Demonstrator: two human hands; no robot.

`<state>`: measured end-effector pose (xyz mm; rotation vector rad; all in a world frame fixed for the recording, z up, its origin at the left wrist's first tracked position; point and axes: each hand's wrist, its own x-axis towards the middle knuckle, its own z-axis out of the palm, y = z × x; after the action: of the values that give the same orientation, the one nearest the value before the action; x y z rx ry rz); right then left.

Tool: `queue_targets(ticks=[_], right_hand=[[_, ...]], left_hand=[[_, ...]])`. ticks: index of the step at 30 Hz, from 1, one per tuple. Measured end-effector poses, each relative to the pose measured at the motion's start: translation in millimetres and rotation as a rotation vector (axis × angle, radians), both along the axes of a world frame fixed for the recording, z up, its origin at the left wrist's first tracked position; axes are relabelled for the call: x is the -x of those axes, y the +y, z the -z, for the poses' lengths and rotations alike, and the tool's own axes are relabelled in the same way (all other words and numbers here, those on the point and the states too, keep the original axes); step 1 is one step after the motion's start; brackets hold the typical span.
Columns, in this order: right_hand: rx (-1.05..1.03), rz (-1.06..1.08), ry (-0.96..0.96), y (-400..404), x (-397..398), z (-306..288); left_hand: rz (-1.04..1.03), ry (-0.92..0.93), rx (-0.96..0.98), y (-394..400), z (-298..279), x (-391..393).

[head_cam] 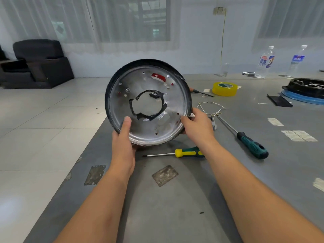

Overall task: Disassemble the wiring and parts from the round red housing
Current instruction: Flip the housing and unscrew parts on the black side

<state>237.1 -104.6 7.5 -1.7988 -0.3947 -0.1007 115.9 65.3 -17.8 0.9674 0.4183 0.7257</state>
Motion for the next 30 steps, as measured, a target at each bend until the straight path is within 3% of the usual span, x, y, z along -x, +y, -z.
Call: queue_targets(ticks=[3,9,16,21,26,30], right_hand=[[0.027,0.066,-0.100,-3.8,-1.0,-1.7],[-0.038,0.117,-0.128,-9.8,-2.4,-2.6],[-0.080,-0.117,0.006,-13.2,-6.6,-1.1],[0.330,-0.109,-0.200,-29.6,-6.3,-2.4],[0.765,-0.465,-0.348,-53.6,3.5,3.3],[0.844,-0.487,-0.473,-59.1,9.9,19.9]], left_hand=[[-0.050,0.079,-0.067,8.3,-0.5,7.9],[0.041,0.147,-0.113,9.1,1.2,11.4],[0.068,0.084,-0.012,13.4,3.5,12.3],[-0.001,0.035,0.032,15.2,6.5,9.6],[-0.054,0.040,0.048,16.4,7.7,6.9],[-0.047,0.032,0.067,16.7,7.4,6.0]])
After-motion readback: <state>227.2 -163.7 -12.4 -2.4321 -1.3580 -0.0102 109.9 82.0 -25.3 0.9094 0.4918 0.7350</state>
